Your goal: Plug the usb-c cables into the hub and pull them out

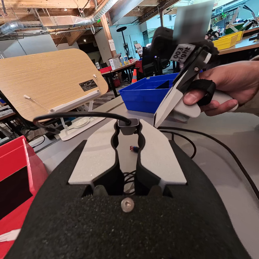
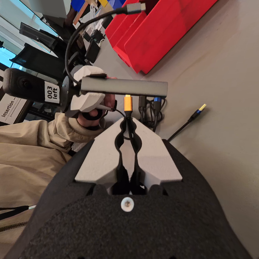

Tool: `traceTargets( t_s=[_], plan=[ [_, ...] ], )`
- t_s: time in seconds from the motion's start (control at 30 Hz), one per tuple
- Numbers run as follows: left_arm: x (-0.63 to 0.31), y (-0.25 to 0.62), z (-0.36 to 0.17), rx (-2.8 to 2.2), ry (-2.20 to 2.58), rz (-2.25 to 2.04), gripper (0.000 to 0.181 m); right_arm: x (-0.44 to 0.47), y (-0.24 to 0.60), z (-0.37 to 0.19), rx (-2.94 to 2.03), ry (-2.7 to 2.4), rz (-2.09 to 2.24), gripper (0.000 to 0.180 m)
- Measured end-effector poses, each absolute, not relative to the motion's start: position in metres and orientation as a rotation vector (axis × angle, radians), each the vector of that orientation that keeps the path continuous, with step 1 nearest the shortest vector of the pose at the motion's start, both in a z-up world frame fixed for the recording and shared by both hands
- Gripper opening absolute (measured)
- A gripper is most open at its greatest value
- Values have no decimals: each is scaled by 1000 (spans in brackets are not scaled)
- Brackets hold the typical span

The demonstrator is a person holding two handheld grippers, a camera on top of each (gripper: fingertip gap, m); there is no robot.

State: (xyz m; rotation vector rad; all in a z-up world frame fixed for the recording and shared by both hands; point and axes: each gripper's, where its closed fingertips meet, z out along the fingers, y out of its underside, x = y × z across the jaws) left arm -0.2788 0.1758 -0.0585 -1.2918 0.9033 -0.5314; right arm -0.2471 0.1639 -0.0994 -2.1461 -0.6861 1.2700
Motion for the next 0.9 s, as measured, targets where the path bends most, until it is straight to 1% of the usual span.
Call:
traceTargets(
  t_s=[0.23,0.4,0.7,0.9],
  plan=[
    [-288,191,-66,-1473,626,-705,24,-254,175,-91,-1991,-587,1126,4],
    [-291,194,-75,-1559,552,-744,24,-253,183,-89,-1919,-450,1058,5],
    [-289,194,-72,-1536,580,-702,26,-258,182,-103,-1922,-404,1053,5],
    [-300,194,-55,-1438,640,-643,24,-266,176,-93,-1811,-480,1038,6]
  ],
)
